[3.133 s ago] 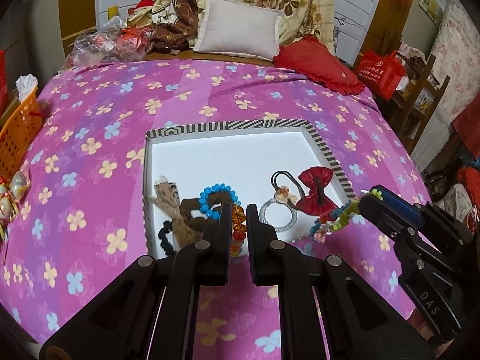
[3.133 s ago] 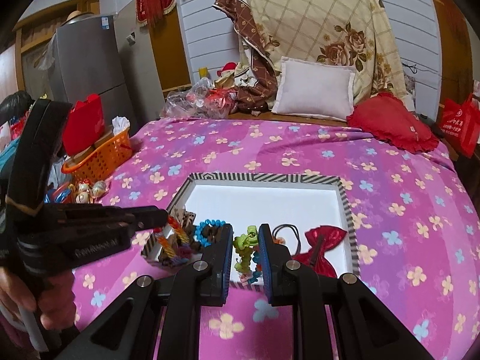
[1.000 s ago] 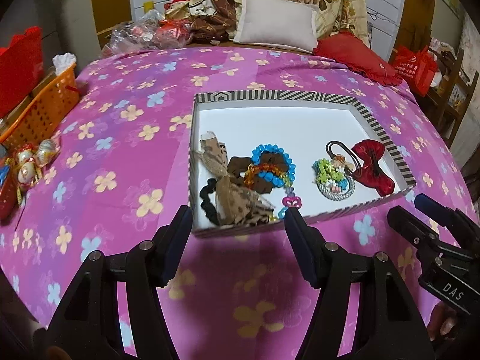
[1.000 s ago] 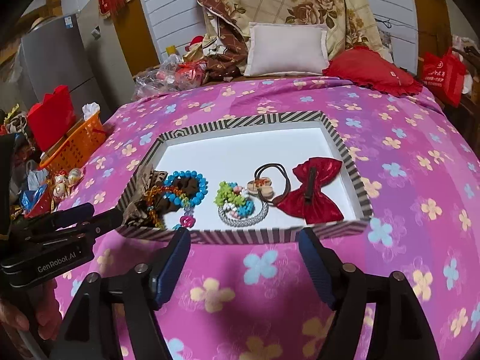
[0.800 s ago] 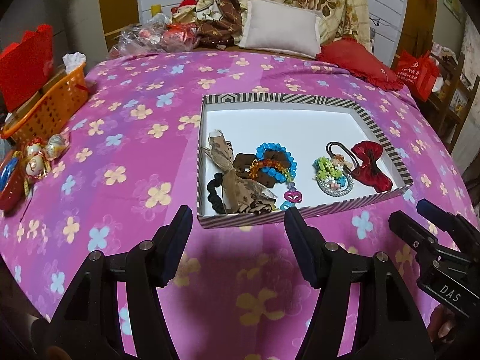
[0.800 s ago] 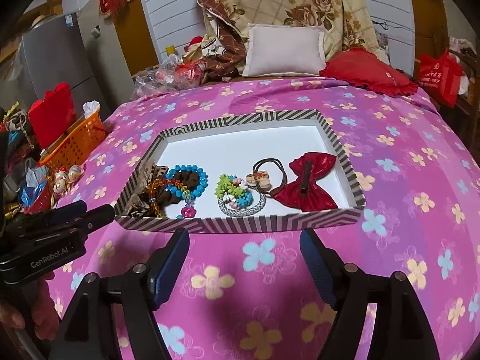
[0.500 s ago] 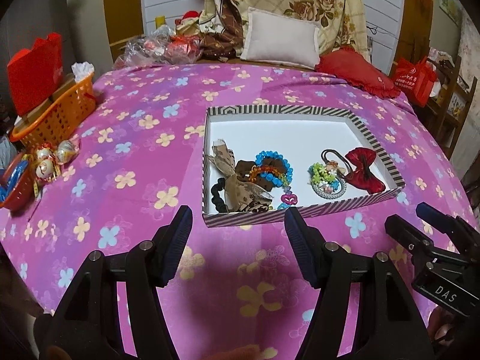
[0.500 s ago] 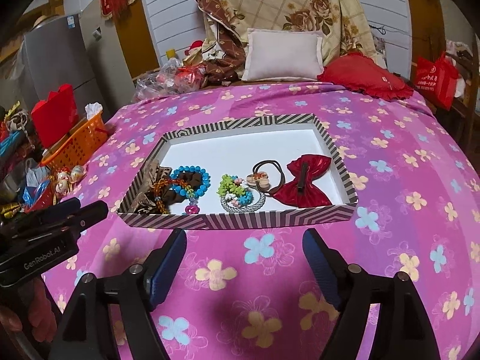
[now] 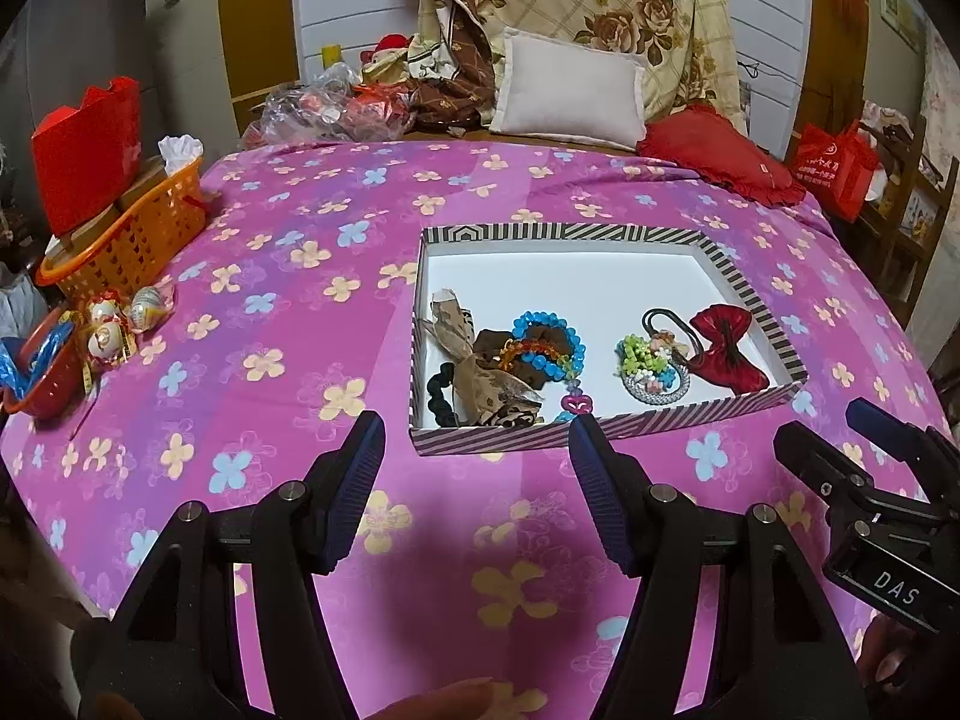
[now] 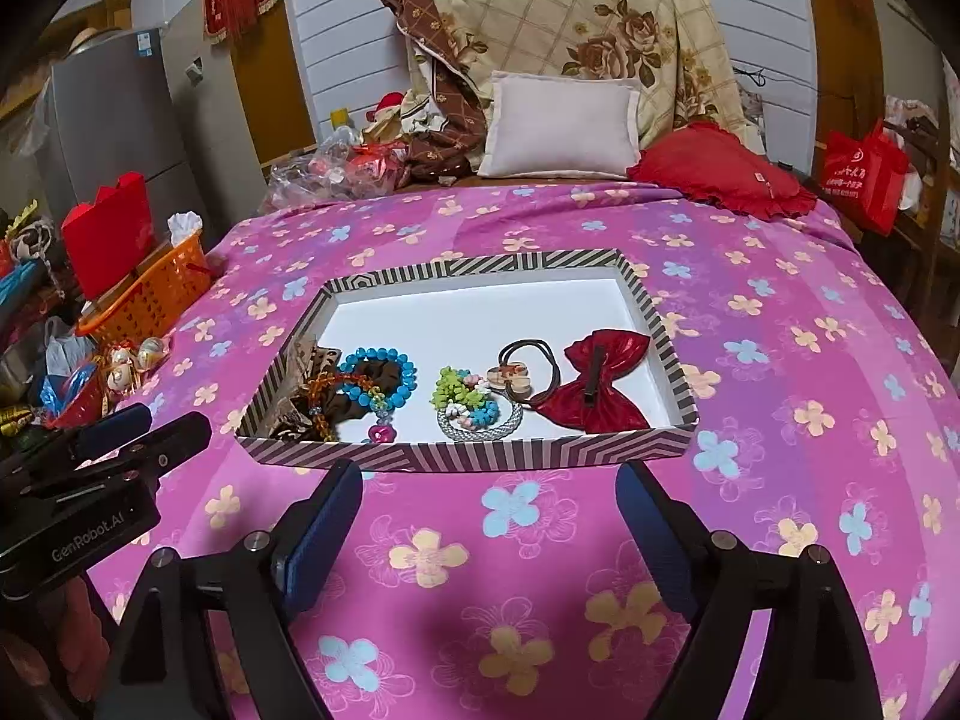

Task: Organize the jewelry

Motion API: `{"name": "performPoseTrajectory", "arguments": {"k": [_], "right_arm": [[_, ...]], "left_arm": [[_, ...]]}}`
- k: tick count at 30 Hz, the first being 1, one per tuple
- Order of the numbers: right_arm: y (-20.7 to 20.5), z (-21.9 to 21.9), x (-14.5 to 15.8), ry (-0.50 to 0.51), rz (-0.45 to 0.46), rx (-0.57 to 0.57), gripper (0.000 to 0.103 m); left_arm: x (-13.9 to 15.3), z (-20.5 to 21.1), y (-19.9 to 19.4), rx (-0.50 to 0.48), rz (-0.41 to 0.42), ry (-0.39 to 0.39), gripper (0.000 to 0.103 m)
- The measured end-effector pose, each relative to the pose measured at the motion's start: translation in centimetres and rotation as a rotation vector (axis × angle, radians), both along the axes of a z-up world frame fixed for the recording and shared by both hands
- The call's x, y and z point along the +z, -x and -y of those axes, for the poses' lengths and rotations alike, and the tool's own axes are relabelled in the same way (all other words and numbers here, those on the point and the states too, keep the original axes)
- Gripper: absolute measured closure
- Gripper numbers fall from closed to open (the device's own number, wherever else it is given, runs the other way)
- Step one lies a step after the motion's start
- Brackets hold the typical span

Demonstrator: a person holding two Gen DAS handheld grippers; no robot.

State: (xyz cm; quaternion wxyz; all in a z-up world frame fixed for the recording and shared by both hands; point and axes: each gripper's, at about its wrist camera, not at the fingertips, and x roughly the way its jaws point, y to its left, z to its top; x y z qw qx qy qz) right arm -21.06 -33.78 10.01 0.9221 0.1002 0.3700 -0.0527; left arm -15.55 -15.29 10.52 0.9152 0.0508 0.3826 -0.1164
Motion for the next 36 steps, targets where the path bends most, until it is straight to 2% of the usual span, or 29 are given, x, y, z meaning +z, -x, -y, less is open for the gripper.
{"name": "performPoseTrajectory", "arguments": {"k": [36], "right_arm": [[-0.8,0.8,-1.7,-0.025,-0.049,-0.005,0.018]], "left_arm": [[-1.0,0.4,-0.7,-0.007,-0.020,-0.014,0.039]]}}
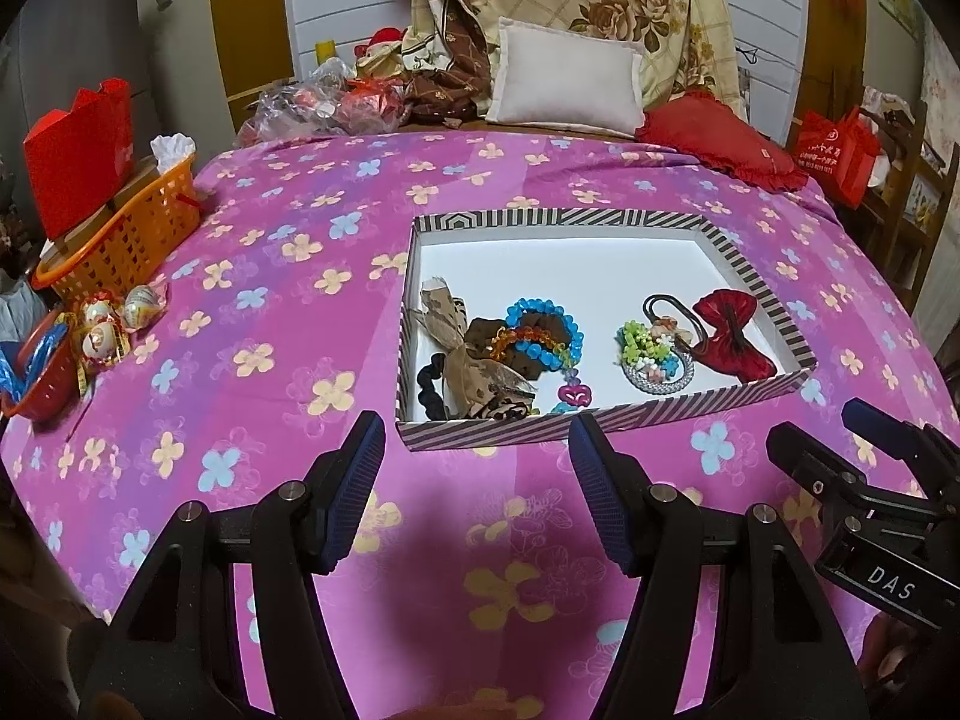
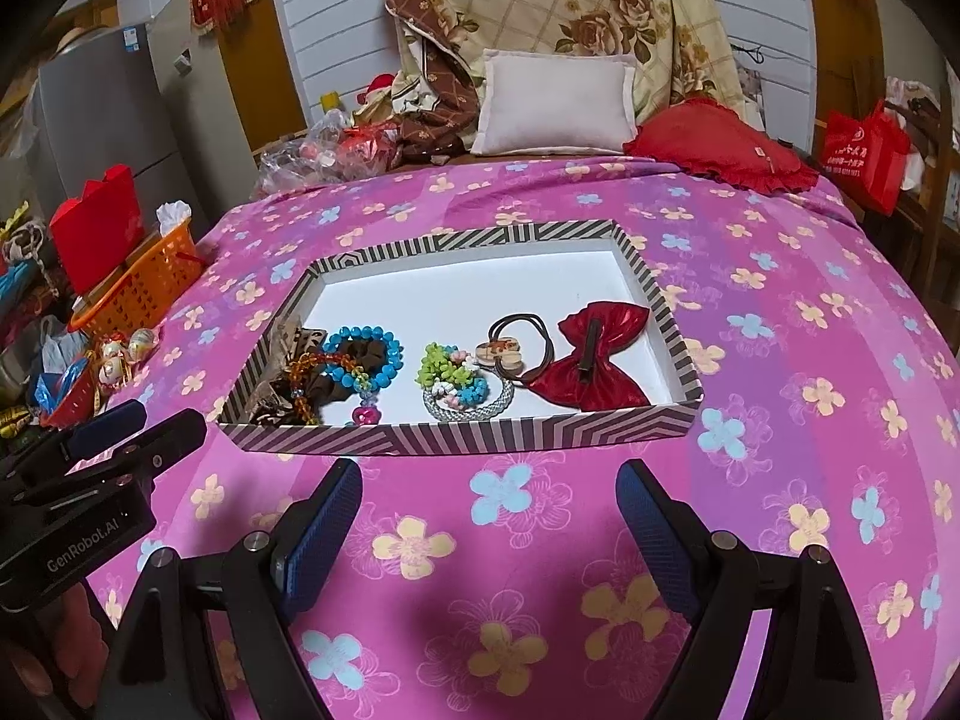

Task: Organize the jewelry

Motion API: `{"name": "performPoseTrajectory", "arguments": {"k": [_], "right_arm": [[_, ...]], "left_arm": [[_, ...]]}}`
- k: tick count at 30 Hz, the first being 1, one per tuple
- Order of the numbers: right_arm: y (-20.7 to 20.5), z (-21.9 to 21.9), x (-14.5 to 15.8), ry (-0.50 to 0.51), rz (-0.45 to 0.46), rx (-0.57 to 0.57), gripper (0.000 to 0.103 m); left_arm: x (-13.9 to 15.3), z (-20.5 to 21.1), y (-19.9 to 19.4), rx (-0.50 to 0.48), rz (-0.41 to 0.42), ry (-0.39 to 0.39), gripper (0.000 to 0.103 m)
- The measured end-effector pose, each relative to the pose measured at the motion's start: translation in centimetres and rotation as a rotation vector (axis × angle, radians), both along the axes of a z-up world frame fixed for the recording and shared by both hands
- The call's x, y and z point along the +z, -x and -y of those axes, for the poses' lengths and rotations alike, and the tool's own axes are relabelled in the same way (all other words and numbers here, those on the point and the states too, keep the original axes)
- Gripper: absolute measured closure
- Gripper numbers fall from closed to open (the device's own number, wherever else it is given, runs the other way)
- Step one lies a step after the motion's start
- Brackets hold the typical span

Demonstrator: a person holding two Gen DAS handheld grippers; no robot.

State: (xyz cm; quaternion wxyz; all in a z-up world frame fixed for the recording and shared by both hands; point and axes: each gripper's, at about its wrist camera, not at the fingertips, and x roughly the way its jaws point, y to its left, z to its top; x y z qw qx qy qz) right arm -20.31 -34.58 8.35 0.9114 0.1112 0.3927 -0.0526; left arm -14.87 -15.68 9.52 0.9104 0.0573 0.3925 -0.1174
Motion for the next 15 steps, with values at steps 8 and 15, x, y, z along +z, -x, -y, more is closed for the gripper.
{"name": "performPoseTrajectory", "arguments": {"k": [8,15], "right_arm": [[-0.5,0.1,-0.5,-0.006,-0.012,0.003,0.018],[-0.6,0.4,-1.0,-0.007,-0.024,0.001,0.018]], "left_arm": [[-0.4,0.2,-0.2,-0.004,-0.008,-0.004,0.039],[-1.4,0.0,-0.9,-0.001,-0.034,-0.003,0.039]]}}
